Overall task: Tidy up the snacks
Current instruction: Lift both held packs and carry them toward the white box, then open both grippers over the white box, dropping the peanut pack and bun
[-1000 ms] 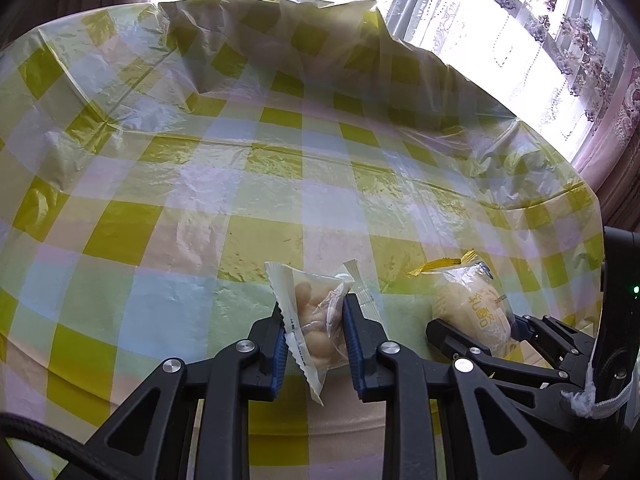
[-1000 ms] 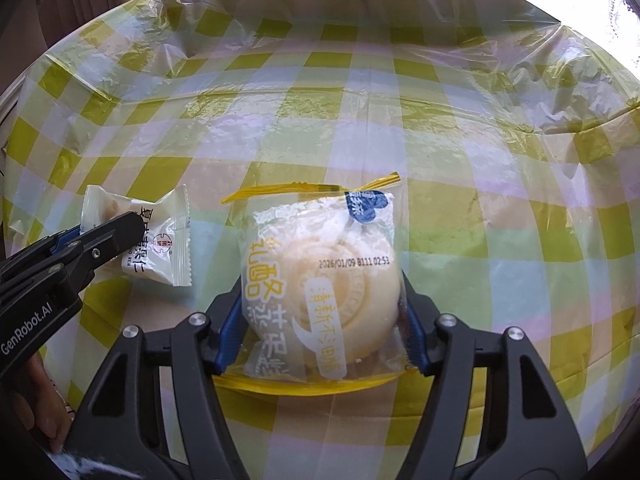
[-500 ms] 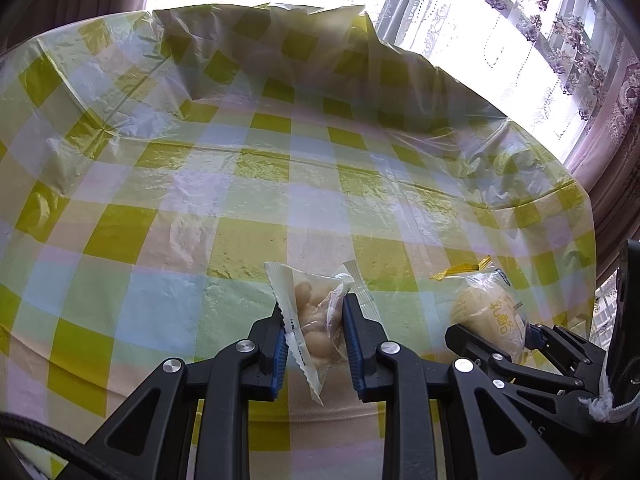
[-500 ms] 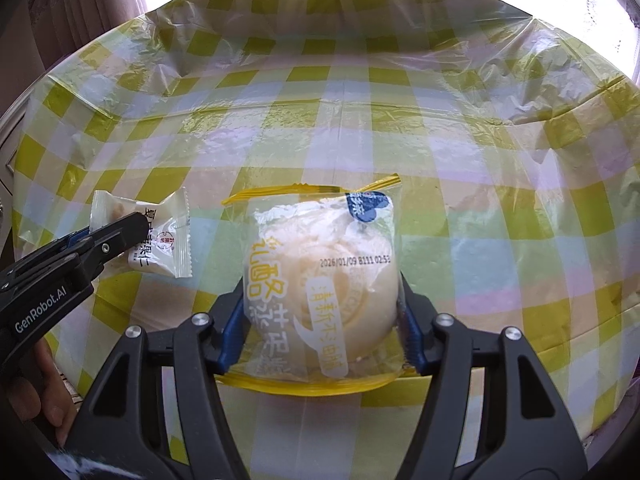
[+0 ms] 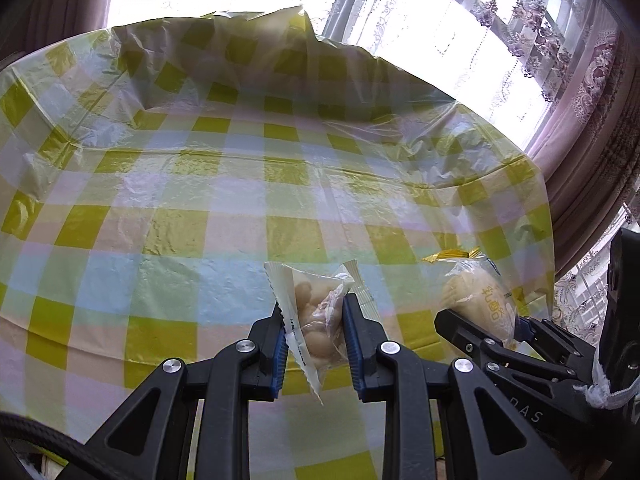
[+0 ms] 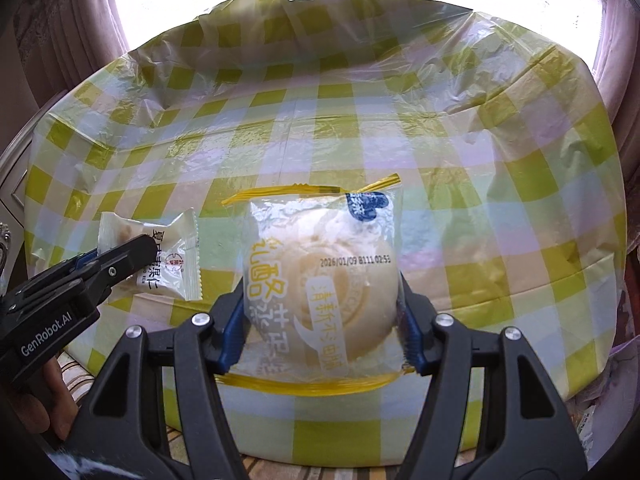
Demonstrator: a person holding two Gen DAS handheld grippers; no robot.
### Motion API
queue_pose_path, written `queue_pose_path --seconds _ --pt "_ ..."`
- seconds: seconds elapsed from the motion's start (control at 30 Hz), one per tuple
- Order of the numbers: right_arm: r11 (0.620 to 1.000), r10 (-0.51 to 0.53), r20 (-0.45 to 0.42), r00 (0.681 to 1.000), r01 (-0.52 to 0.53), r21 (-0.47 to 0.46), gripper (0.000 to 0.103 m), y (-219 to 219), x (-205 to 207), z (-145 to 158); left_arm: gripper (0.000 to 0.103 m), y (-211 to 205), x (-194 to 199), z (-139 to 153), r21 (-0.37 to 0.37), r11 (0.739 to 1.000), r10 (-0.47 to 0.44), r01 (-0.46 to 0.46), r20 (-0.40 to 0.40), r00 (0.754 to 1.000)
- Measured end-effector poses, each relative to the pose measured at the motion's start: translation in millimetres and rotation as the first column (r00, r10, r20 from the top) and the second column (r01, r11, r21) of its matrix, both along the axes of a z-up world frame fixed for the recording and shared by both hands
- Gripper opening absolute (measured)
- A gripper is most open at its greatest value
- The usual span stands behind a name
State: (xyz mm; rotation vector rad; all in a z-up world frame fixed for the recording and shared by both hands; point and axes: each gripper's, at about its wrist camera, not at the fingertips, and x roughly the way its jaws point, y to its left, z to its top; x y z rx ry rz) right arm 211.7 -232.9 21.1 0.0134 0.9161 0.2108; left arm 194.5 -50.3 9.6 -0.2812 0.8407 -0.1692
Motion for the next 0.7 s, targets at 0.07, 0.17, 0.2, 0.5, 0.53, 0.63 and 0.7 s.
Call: queue_pose_path --seconds 0.07,0.17,0.2,0.5,0.53,0.63,0.7 --pt "1.000 -0.022 0.006 1.000 0.022 0.005 0.066 -11.2 -9.1 4.8 0.026 -12.9 -4.9 3.8 -0.005 1.000 -0.028 0.028 0.005 1.000" --pt "0.999 -0.046 0.016 0.999 0.046 0.013 0.066 -28.4 -24.8 11.9 0.026 -31.4 -11.0 7.6 -0.011 0.997 -0.071 0.071 0.008 0.997" --pt "0.998 -0.057 0.017 0.998 0.056 0.017 0.066 -34.9 -30.2 13.6 0.026 -37.4 -12.6 8.1 -0.014 0.996 -0.085 0.085 0.007 0.996" --pt "0.983 -0.182 0.028 0.983 0.180 0.043 0.066 -112.2 -76.0 26.3 0.026 -100.7 -29.0 16.1 -0.042 0.973 -0.228 0.228 -0.006 0.974" --pt "0.980 -0.196 0.027 0.980 0.194 0.040 0.066 -121.9 -81.6 26.6 0.026 -109.7 -31.1 17.0 -0.048 0.967 -0.250 0.250 -0.010 0.968" --pt "0.968 -0.245 0.007 0.969 0.244 0.052 0.066 -156.0 -99.5 24.9 0.026 -136.1 -37.3 19.4 -0.071 0.946 -0.319 0.317 -0.024 0.947" --pt "0.958 -0.284 -0.001 0.959 0.283 0.049 0.066 -179.2 -113.6 23.5 0.026 -152.7 -41.9 20.4 -0.094 0.929 -0.363 0.359 -0.035 0.931"
